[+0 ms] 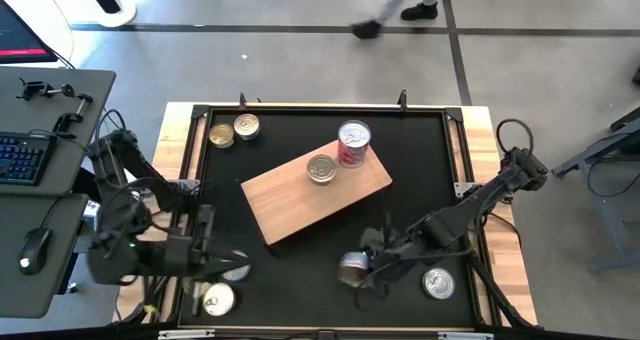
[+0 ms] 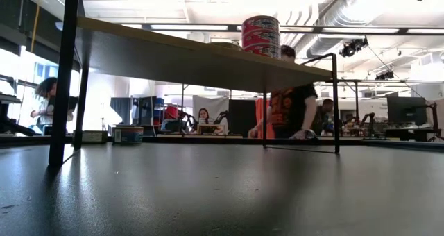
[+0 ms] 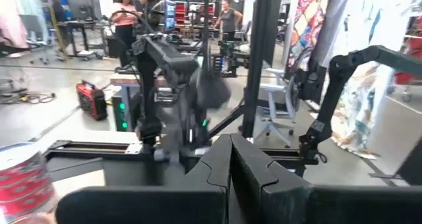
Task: Stack canned seafood by type on shelf
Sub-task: Stack the blue tuna can on the top of the other blue tuna can on the shelf
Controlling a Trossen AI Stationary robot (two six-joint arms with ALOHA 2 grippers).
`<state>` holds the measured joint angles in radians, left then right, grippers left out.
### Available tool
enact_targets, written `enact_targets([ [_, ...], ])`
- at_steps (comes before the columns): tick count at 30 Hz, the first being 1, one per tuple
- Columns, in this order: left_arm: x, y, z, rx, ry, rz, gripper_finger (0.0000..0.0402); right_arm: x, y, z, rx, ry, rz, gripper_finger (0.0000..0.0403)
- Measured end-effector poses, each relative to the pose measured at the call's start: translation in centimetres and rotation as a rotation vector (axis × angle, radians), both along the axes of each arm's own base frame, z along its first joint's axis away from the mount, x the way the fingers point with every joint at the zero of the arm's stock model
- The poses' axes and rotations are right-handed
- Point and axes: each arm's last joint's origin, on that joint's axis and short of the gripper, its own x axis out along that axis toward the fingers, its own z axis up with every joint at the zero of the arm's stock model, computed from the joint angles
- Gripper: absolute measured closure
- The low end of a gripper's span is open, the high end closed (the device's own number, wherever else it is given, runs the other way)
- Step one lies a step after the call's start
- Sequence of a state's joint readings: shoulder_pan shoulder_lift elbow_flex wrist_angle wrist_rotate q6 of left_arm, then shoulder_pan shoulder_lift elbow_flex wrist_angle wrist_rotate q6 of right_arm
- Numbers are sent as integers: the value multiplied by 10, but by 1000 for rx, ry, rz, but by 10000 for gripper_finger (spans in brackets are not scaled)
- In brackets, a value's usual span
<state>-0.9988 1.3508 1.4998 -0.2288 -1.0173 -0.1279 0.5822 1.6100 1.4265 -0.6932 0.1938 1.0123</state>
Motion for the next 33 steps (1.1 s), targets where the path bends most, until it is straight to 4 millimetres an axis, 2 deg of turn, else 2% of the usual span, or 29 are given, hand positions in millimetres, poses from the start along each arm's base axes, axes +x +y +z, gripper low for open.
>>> enact_targets([
  [2, -6, 0, 0, 14, 4, 25, 402, 13, -6, 24, -2, -183, -127, 235],
  [4, -10, -1, -1, 30, 11, 40, 401, 26, -22, 41, -16, -309, -281, 235],
  [9, -11, -3, -8, 35, 41, 48, 401, 47, -73, 60, -41, -470, -679, 235],
  [13, -10, -5, -13, 40, 67, 48, 401, 61, -105, 50, 30, -504, -846, 235],
  [16, -12, -7, -17, 37, 87, 23, 401, 68, -117, 40, 65, -491, -893, 235],
  [24, -24, -13, -23, 68, 124, -24, 401, 90, -115, 6, 155, -500, -1104, 234],
  [27, -28, -16, -24, 78, 128, -42, 401, 95, -114, -4, 169, -511, -1165, 219],
  [33, -36, -20, -24, 83, 125, -64, 401, 96, -119, -5, 158, -549, -1224, 220],
])
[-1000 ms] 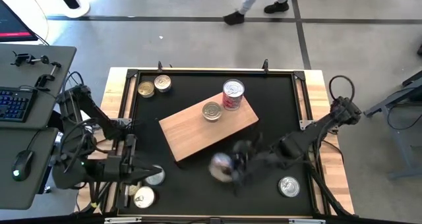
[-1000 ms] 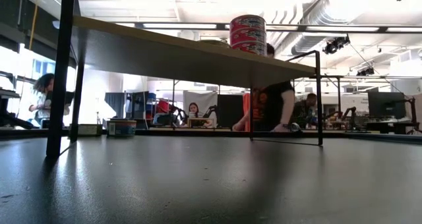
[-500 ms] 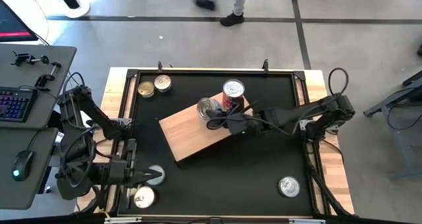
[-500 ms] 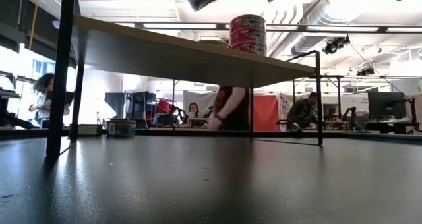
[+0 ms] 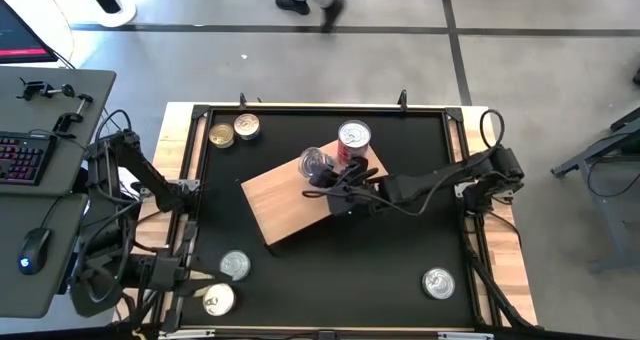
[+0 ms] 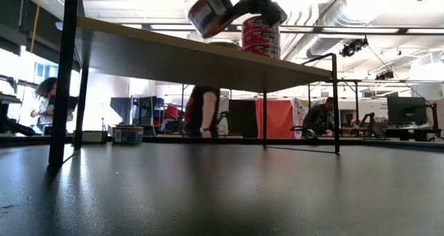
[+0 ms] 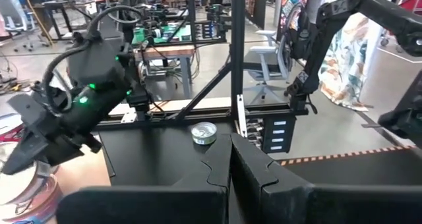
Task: Stack canned seafood by type on shelf
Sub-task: Stack the blue tuna can on the top of the other blue tuna can on the shelf
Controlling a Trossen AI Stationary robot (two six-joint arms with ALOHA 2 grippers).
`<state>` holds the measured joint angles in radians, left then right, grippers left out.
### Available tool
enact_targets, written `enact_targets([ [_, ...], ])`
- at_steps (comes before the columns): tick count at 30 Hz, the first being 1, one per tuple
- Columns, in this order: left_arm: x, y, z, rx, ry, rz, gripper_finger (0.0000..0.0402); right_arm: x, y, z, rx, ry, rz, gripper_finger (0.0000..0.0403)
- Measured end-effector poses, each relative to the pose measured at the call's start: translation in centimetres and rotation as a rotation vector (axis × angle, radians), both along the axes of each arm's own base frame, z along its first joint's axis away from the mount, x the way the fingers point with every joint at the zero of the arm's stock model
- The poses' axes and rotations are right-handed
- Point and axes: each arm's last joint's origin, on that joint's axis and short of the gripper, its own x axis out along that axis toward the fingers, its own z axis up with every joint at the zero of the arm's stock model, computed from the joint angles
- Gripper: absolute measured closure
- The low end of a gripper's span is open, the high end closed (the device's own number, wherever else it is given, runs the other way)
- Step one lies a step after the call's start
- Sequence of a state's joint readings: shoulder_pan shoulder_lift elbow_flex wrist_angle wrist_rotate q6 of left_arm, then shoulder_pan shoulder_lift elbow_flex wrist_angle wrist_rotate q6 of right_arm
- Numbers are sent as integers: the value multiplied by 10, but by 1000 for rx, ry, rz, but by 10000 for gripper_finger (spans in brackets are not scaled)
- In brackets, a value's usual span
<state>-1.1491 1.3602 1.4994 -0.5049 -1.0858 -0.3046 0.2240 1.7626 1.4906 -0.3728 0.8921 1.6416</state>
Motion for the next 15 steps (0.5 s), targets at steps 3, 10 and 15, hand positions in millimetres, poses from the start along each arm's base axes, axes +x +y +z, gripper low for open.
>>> enact_targets([
  [3, -1, -1, 0, 0, 0, -4, 402, 0, -5, -1, -11, 5, -23, 223],
  [10, -1, 0, -1, 15, 6, -3, 401, 3, -20, -1, 6, 14, -40, 217],
  [15, -1, 0, -1, 15, 6, -3, 402, 6, -23, -6, 37, 30, -3, 216],
])
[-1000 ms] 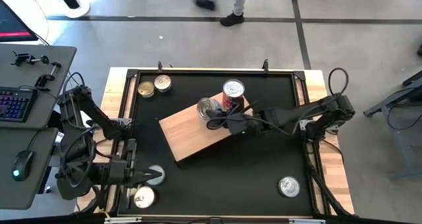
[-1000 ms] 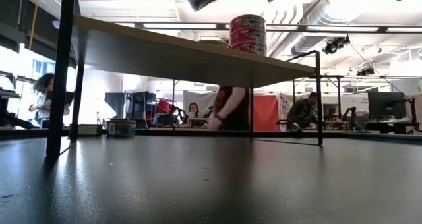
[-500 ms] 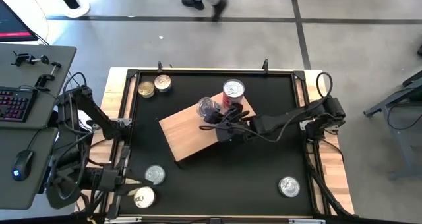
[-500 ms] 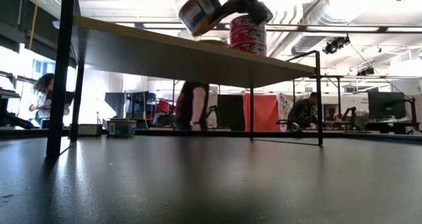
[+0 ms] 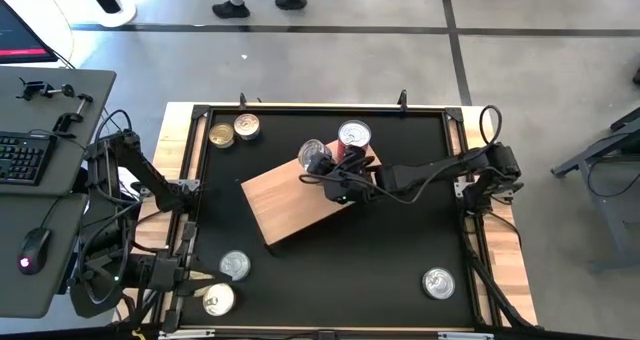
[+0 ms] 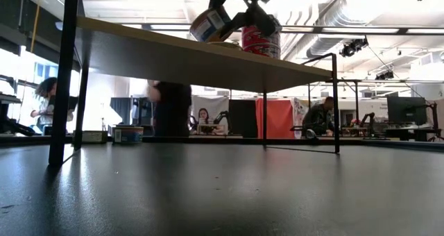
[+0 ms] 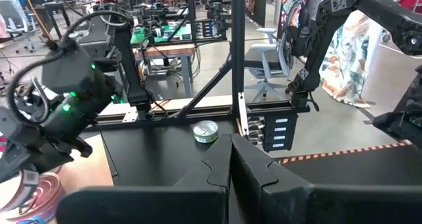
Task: Stack canned seafood by type on shelf
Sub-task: Stack the blue tuna can on the top of the other blue tuna can on the shelf
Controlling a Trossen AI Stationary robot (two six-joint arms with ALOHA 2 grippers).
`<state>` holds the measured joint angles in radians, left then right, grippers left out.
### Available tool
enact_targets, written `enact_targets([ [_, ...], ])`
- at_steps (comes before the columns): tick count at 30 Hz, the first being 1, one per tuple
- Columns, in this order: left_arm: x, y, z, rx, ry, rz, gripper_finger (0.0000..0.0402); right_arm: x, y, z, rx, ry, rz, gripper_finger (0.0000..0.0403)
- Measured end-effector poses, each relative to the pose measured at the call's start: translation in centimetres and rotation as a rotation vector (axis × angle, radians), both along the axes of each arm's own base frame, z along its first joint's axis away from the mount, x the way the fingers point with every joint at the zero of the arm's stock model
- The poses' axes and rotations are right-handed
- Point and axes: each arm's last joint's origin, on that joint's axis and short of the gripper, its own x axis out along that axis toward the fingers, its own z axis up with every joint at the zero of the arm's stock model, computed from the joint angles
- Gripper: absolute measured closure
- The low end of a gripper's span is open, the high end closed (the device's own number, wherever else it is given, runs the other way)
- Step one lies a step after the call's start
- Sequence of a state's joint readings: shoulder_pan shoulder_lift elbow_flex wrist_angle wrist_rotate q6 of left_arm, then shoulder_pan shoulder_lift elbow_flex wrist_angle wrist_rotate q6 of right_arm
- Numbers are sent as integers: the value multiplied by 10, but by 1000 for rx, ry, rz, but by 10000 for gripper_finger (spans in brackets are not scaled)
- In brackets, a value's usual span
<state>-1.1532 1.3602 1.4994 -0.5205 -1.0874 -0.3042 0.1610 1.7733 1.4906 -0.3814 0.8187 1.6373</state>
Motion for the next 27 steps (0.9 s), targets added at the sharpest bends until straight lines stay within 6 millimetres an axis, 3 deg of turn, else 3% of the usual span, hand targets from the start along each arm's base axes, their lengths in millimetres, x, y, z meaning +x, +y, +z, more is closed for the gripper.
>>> enact_targets([
  [22, 0, 0, 0, -2, 3, 2, 401, 2, 1, -7, -1, 29, 1, 213],
  [27, 0, 0, 0, -1, 3, 3, 402, 2, 1, -7, -8, 33, -5, 188],
])
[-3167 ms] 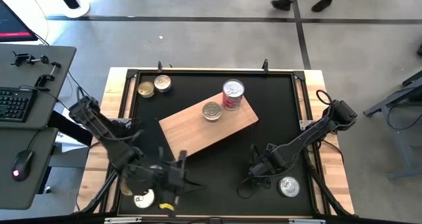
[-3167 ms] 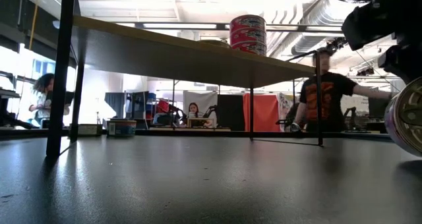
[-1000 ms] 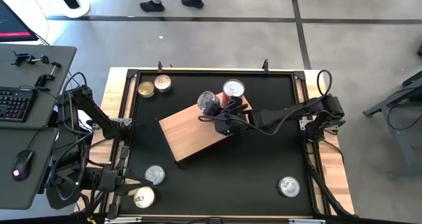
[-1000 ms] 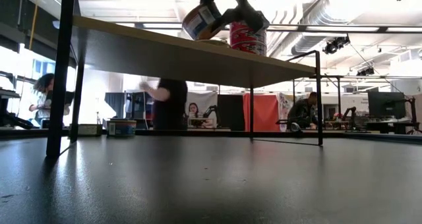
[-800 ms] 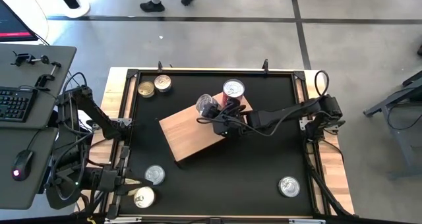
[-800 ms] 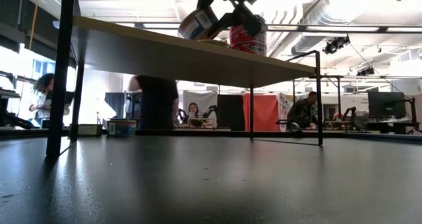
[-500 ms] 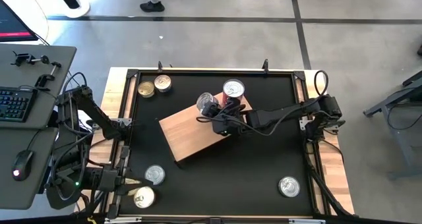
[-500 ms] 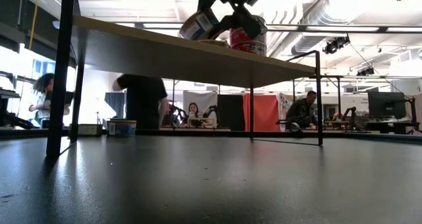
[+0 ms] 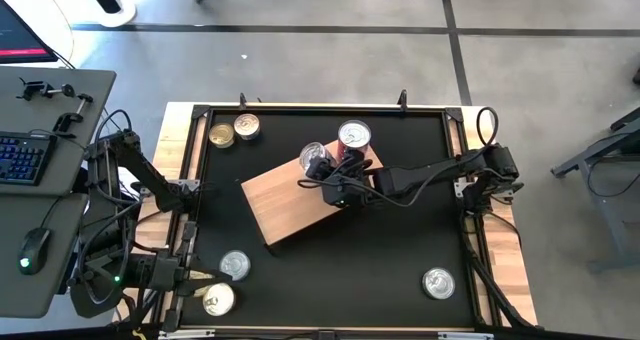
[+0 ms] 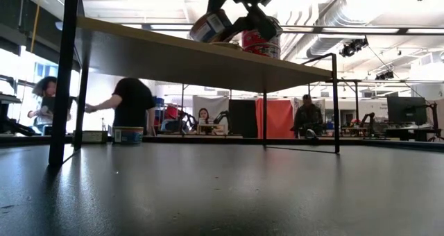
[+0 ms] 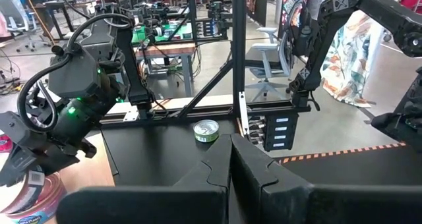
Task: Stack canned seafood by type on shelf
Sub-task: Stack the blue tuna can on the top of the other blue tuna can on the shelf
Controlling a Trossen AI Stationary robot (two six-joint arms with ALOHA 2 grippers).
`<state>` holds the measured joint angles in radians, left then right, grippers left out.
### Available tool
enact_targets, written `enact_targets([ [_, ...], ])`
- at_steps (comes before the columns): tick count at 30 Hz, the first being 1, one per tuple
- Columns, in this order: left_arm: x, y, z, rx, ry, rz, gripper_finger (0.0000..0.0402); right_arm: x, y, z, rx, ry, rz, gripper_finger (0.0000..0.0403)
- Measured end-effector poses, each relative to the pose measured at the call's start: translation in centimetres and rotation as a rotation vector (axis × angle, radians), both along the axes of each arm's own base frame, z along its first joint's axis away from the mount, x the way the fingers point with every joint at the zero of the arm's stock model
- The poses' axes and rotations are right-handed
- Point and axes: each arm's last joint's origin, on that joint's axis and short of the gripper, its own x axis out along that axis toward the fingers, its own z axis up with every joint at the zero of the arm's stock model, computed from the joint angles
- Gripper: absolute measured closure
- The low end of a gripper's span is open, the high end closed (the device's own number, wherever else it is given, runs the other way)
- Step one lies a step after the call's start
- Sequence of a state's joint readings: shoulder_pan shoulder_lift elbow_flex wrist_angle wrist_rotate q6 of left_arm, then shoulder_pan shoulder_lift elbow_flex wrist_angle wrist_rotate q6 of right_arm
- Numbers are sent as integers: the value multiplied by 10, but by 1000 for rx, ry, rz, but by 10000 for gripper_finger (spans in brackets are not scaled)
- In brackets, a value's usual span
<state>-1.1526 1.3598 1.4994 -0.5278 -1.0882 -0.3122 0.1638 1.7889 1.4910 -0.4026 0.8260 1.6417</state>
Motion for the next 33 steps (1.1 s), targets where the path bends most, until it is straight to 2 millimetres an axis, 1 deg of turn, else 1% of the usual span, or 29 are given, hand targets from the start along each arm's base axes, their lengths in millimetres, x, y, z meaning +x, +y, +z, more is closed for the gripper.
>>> enact_targets([
  [6, 0, 0, 0, 0, 0, 0, 401, 0, 0, 0, 5, 6, 7, 132],
  [10, 0, 0, 0, 0, 0, 0, 402, 0, 1, -1, 21, 15, 36, 111],
  [15, 0, 0, 0, 0, 0, 0, 401, 0, 2, -1, 36, 54, 108, 109],
  [23, 0, 0, 0, 6, 3, 0, 401, -13, 0, 8, 35, 98, 106, 109],
  [27, 0, 0, -1, 11, 5, 0, 401, -14, 0, 10, 42, 88, 109, 109],
  [29, 0, 1, -2, 20, 9, 0, 402, -13, -2, 10, 72, 76, 113, 109],
  [33, 0, 1, -2, 29, 13, -1, 401, -14, -1, 8, 100, 104, 154, 109],
])
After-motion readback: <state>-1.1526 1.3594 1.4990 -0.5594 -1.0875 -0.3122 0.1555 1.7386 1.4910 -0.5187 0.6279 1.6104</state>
